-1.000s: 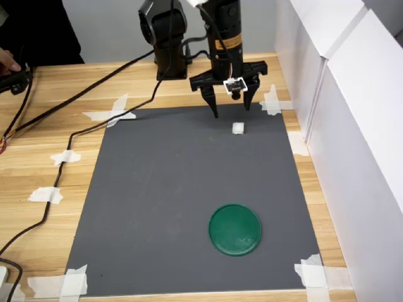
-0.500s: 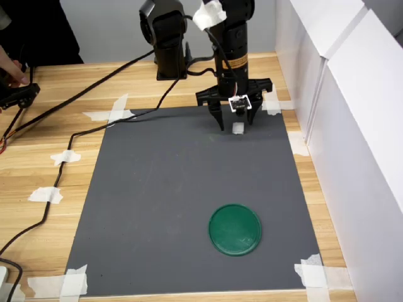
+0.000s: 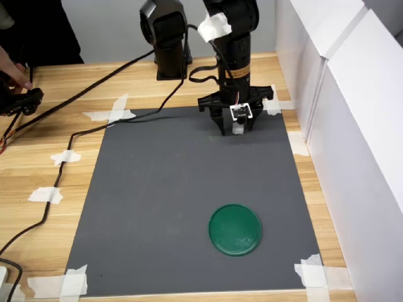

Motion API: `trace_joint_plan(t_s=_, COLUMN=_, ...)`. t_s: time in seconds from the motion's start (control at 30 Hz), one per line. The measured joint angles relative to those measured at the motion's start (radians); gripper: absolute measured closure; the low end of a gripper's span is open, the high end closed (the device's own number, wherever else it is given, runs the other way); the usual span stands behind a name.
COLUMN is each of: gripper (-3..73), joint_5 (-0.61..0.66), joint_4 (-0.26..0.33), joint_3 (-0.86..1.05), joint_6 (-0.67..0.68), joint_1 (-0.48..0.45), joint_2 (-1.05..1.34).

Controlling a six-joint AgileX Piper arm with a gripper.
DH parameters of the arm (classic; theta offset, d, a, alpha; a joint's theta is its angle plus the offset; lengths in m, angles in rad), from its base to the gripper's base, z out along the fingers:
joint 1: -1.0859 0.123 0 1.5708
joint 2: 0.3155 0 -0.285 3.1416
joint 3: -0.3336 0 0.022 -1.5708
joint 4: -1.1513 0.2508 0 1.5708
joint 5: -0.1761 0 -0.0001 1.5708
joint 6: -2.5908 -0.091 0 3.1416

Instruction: Grasp a white terminal and put it on the green lid.

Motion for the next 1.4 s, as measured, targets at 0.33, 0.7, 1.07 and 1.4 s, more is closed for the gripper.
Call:
trace_joint_plan(t_s=0.33, gripper=16.3, joint_5=0.003, joint_4=-0.007, joint_3=0.0, joint_6=-0.004, joint_1=0.0, joint_2=-0.014)
trace_joint_plan(t_s=0.7, gripper=40.9, joint_5=0.003, joint_4=0.0, joint_3=0.0, joint_6=-0.004, joint_1=0.0, joint_2=-0.014)
trace_joint_plan(t_s=1.07, gripper=41.7, joint_5=0.039, joint_4=0.0, joint_3=-0.031, joint_6=0.001, joint_1=-0.004, joint_2=-0.014)
trace_joint_plan(t_s=1.4, gripper=41.7, joint_5=0.13, joint_4=0.0, joint_3=-0.264, joint_6=0.141, joint_1=-0.146, joint_2=-0.019)
